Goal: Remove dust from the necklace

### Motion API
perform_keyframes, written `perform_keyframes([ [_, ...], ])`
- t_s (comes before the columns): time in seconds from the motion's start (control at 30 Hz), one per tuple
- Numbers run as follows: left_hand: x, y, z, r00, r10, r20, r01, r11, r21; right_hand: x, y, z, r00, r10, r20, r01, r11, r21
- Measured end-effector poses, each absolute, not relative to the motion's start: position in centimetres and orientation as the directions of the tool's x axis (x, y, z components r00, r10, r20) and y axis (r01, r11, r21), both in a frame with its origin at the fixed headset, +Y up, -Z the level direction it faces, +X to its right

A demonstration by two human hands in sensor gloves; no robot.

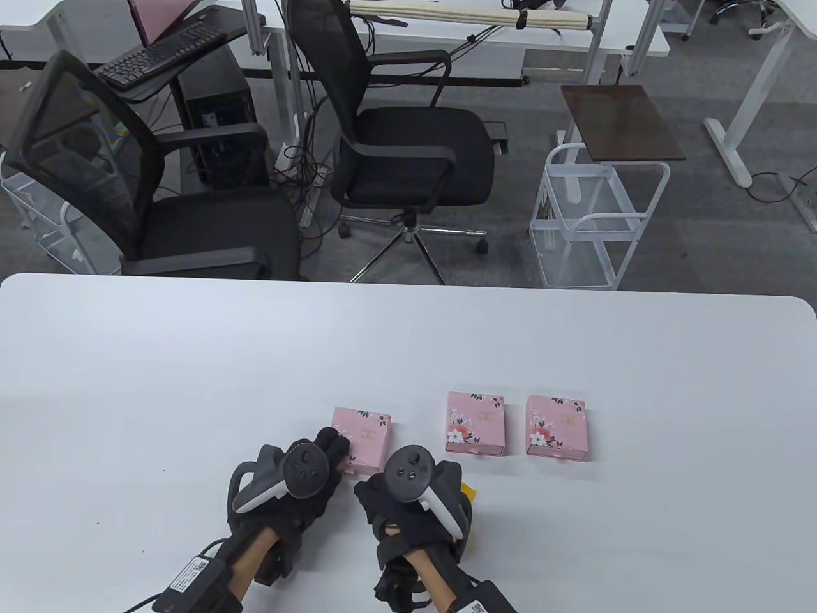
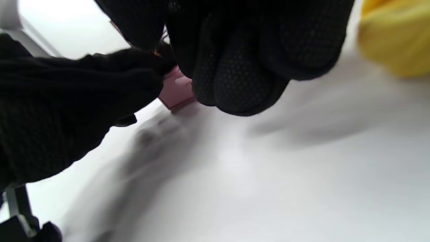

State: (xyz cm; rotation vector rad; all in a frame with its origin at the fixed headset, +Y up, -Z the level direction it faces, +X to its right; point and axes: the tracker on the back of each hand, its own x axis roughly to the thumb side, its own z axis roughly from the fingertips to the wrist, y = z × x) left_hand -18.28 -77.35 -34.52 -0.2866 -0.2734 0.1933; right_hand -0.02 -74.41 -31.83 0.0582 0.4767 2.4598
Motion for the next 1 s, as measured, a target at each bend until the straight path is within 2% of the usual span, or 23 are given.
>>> perform_keyframes([
  [0.07,-18.2,-77.5,-34.8,0.95,0.23,0.212,-0.162,0.942,-0.294,-0.6,-75.5,-33.0,-0.735,0.651,-0.191,-0.671,-0.657,0.343],
  [0.13,-18.1,-77.6,-34.9,0.953,0.234,0.193,-0.172,0.941,-0.291,-0.8,-76.1,-33.6,-0.701,0.666,-0.255,-0.709,-0.613,0.348],
  [0.27,-18.1,-77.8,-35.1,0.939,0.298,0.171,-0.244,0.929,-0.279,-1.0,-77.1,-34.7,-0.69,0.66,-0.297,-0.724,-0.613,0.318],
  [0.4,-18.2,-77.8,-35.2,0.937,0.307,0.168,-0.249,0.922,-0.296,-1.0,-77.7,-35.3,-0.644,0.679,-0.353,-0.764,-0.589,0.262],
  [0.6,-18.4,-77.8,-35.3,0.927,0.338,0.165,-0.276,0.909,-0.311,-1.3,-78.2,-35.7,-0.557,0.718,-0.418,-0.829,-0.513,0.223],
  [0.7,-18.4,-77.9,-35.3,0.924,0.345,0.165,-0.284,0.908,-0.31,-1.3,-78.6,-35.8,-0.469,0.744,-0.477,-0.881,-0.436,0.186],
  [1.0,-18.5,-77.8,-35.4,0.923,0.348,0.162,-0.287,0.906,-0.312,-1.1,-78.9,-35.8,-0.435,0.735,-0.519,-0.893,-0.427,0.143],
])
